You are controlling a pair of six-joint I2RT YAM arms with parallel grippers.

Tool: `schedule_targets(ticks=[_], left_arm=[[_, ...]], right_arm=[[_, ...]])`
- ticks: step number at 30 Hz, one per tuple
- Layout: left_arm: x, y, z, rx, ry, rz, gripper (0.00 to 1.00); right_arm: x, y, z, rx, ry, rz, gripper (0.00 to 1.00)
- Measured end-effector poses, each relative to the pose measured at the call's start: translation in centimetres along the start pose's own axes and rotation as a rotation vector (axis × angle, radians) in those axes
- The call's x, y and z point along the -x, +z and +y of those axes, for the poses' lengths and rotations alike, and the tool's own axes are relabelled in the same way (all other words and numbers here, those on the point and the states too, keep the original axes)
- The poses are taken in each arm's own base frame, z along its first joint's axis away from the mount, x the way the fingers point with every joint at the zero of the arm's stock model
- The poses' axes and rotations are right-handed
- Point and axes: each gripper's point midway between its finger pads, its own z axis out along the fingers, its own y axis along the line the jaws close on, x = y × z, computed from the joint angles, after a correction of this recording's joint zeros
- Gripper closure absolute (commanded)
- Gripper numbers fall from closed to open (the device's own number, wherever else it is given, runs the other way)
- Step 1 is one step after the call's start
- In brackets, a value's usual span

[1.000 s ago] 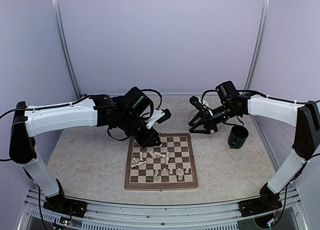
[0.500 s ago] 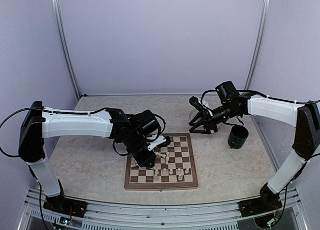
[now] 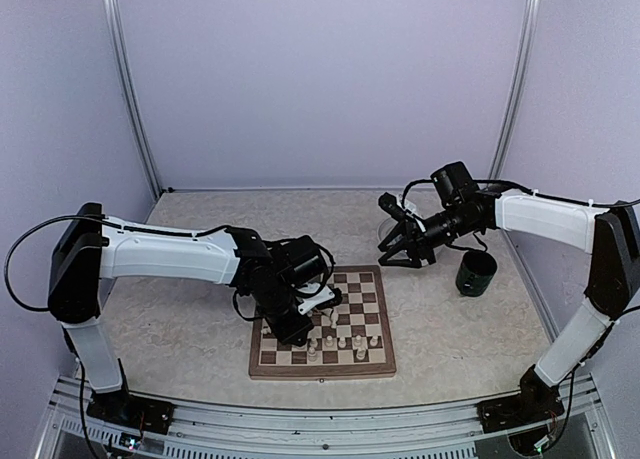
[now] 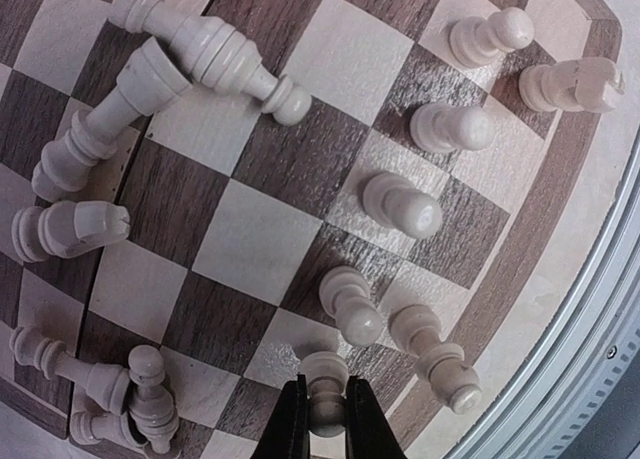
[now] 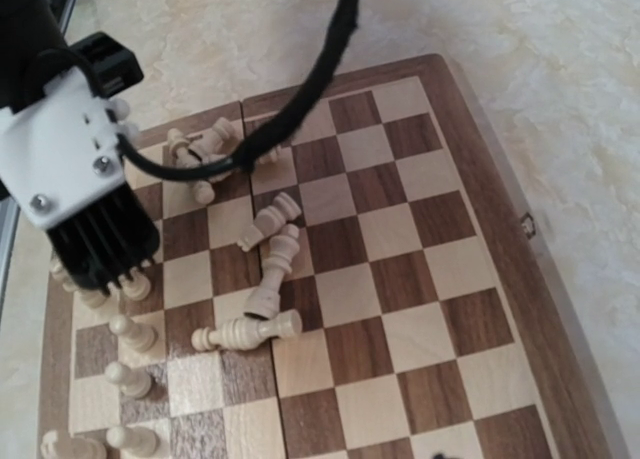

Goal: Set up the chess pieces on the board
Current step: Place the pawn on c2.

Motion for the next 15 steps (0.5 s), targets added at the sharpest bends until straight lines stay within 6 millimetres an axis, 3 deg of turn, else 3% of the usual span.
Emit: schedule_targets(ticks=[15], left_arm=[[-0.52,0.80,0.63,0.041,0.005,0.030,0.79]], right_arm=[[-0.01,0.00,0.00,0.000,0.000,0.000,0.53]])
